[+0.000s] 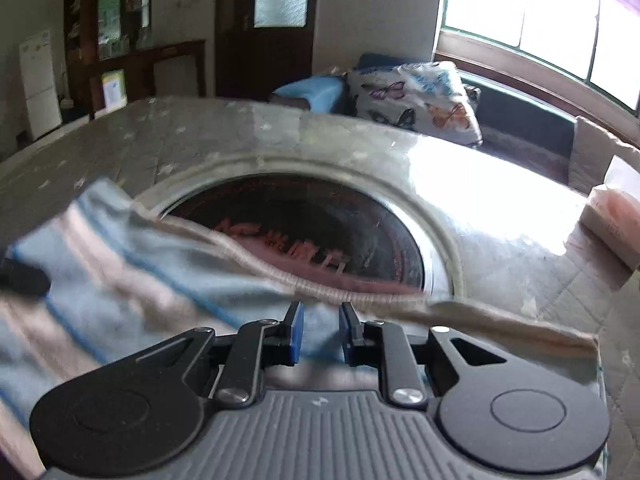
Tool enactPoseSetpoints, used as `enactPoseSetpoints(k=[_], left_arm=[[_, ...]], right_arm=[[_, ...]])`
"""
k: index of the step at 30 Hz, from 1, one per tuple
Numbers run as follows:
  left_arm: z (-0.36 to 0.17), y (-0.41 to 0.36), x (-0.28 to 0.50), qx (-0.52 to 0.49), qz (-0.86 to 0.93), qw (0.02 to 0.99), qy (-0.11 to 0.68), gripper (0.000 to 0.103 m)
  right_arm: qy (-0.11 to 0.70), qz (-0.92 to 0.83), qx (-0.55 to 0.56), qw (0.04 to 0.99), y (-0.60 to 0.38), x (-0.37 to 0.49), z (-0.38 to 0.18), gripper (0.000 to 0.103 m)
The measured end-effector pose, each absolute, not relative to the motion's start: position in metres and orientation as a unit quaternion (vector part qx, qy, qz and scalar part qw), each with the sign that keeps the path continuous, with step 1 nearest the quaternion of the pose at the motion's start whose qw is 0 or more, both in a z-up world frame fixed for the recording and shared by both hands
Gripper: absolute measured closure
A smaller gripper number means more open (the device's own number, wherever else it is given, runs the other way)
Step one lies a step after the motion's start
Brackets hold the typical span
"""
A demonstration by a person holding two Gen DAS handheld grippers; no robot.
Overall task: Fold clothes
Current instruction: 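Lift the folded edge with both grippers and fold it over onto the shirt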
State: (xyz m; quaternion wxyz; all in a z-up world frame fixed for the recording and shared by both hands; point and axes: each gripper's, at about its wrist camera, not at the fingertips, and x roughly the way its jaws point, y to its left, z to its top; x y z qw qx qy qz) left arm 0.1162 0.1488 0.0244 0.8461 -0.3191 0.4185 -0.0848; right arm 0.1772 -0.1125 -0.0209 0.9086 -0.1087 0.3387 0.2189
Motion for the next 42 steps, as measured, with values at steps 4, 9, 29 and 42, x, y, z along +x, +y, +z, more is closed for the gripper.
enactPoseSetpoints(k=[4, 9, 29, 42], left_arm=[[0.043, 0.135, 0.124, -0.322, -0.084, 0.846, 0.416, 0.092], [0.073, 0.101, 0.135, -0.301, -0.086, 0.854, 0.415, 0.092], [0.074, -0.124, 0.188, -0.192, -0.108, 0.842, 0.494, 0.093], [0.044, -0.170, 0.206, -0.159, -0.116, 0.841, 0.505, 0.082]], right_arm=[[0.339, 0.229, -0.100, 0.907, -0.123, 0.160, -0.019, 0.081], [0.338, 0.242, -0.088, 0.905, -0.139, 0.136, -0.015, 0.078], [0.325, 0.152, 0.043, 0.933, -0.317, 0.057, -0.005, 0.076], [0.330, 0.162, 0.055, 0.928, -0.333, 0.059, -0.021, 0.074]])
